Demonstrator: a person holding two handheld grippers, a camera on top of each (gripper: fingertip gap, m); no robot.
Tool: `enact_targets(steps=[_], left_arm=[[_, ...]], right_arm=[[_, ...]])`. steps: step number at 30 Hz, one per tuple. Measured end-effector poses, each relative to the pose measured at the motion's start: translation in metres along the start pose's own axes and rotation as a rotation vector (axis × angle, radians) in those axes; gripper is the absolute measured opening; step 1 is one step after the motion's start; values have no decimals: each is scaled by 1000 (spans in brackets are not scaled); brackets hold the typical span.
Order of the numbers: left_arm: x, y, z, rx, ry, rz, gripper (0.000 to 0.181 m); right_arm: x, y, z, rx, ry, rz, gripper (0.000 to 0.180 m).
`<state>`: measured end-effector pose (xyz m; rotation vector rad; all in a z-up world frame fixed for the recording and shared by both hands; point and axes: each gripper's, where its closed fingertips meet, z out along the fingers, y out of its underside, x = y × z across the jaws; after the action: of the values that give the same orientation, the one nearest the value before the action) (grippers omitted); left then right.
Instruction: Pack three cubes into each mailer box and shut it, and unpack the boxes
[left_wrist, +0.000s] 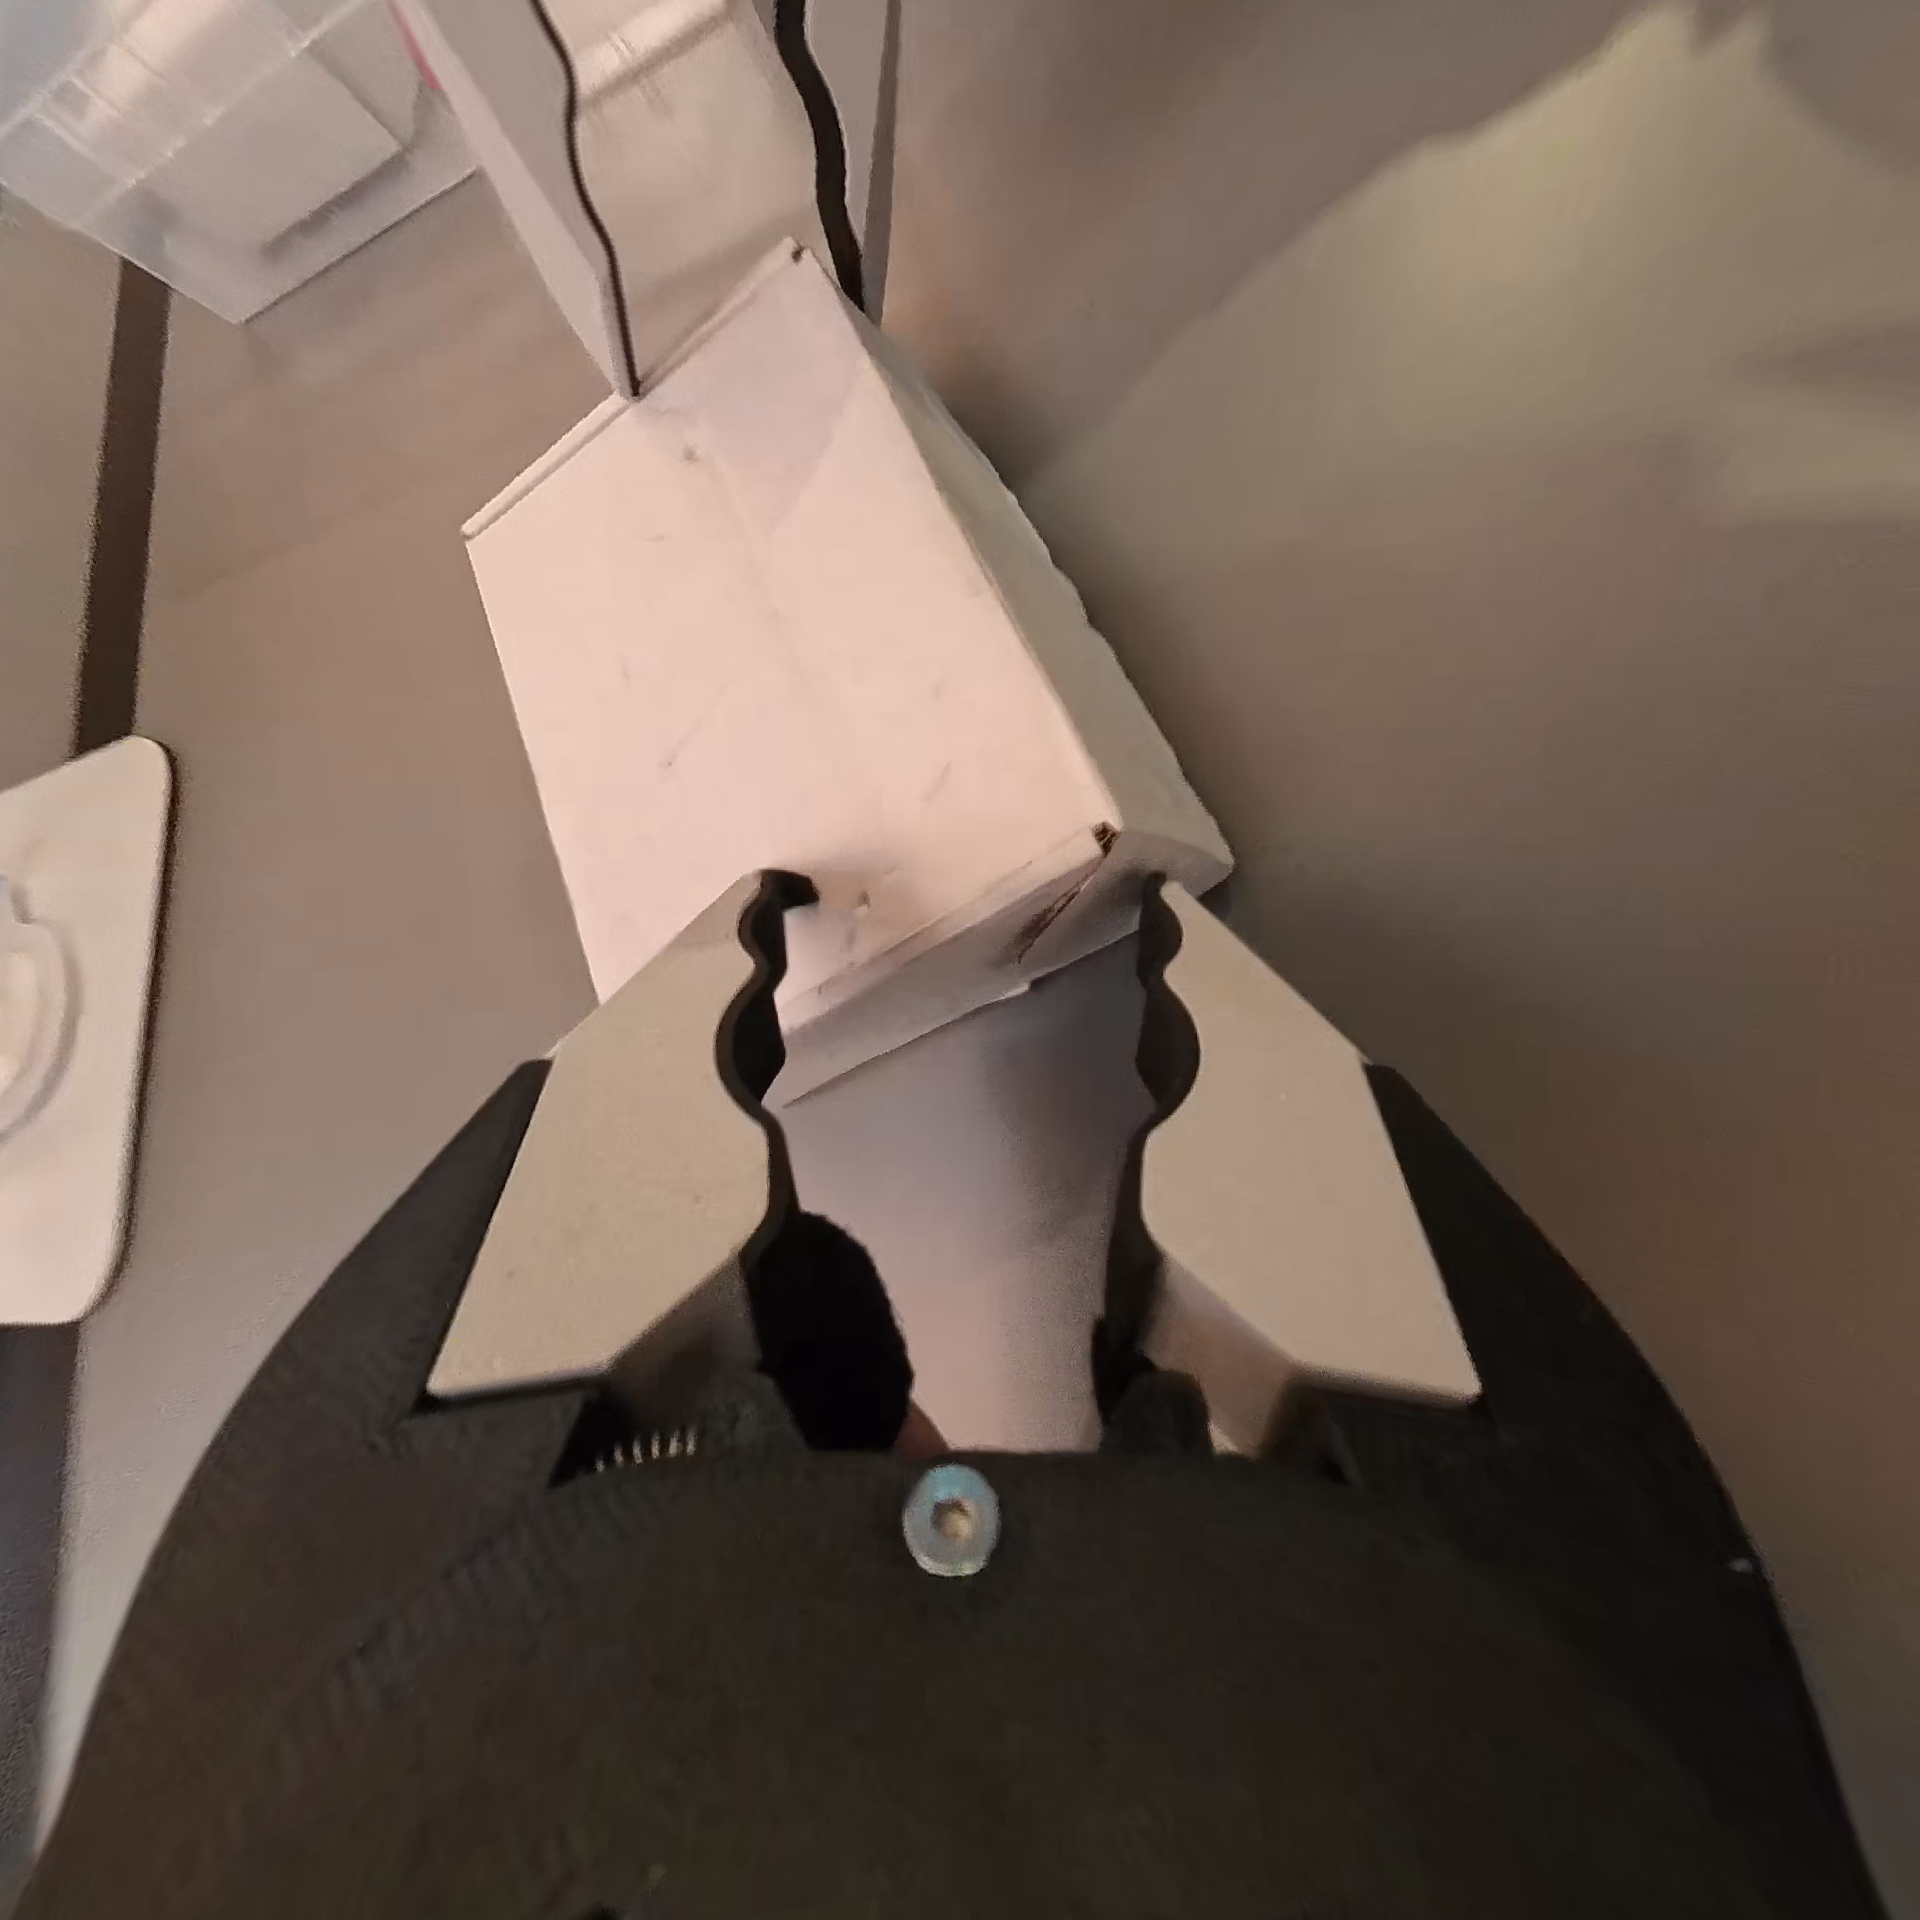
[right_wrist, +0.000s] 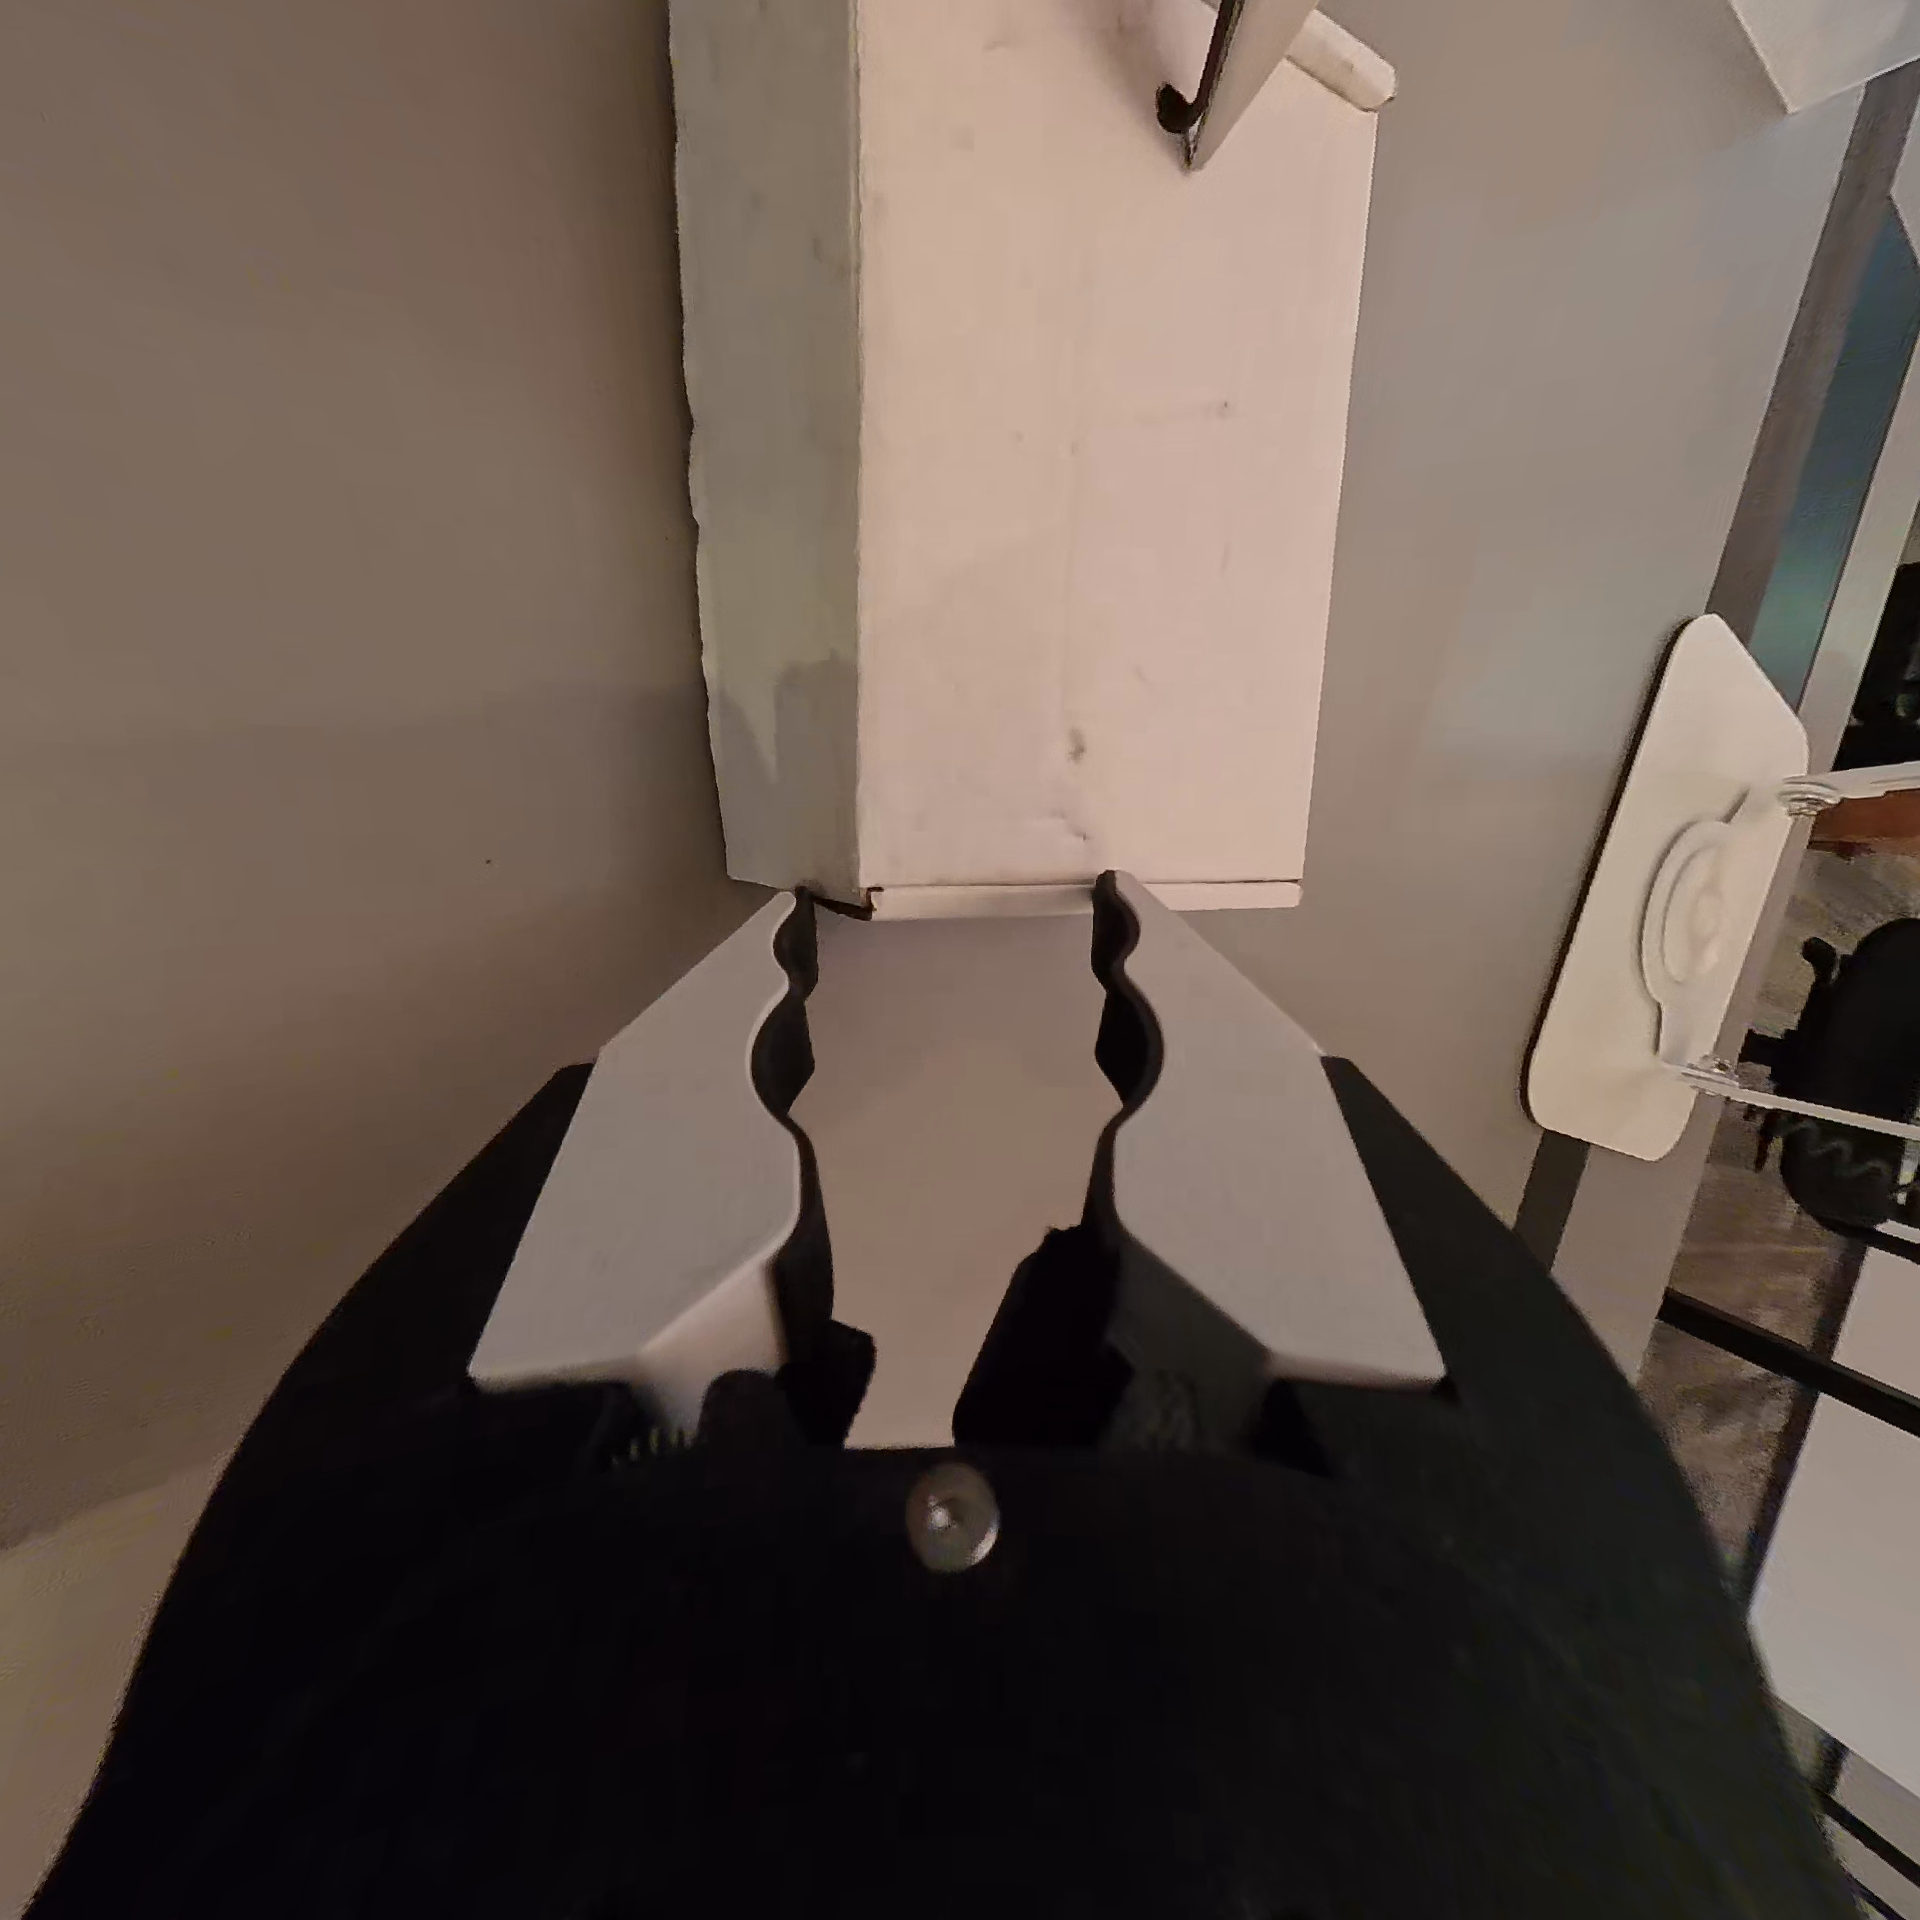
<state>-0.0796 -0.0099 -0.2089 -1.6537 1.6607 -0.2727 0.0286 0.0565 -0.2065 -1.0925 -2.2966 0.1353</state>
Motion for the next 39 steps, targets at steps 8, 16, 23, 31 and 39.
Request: enact_targets(steps=[8,16,23,31,39], left_arm=[[2,-6,1,46,9,-59,66],[0,-3,0,26,28,6,65],[-1,-2,0,59,5,7,65],[-4,0,0,66,2,-17,66],[-5,-2,-1,122,18,-104,68]], right_arm=[[3,-3,0,62,-51,105,54],[-1,6,3,-66,24,-140,61],[2,8,13,-87,236,-240,68],[2,3,13,37,212,-106,66],[3,0,11,88,139,-21,64]])
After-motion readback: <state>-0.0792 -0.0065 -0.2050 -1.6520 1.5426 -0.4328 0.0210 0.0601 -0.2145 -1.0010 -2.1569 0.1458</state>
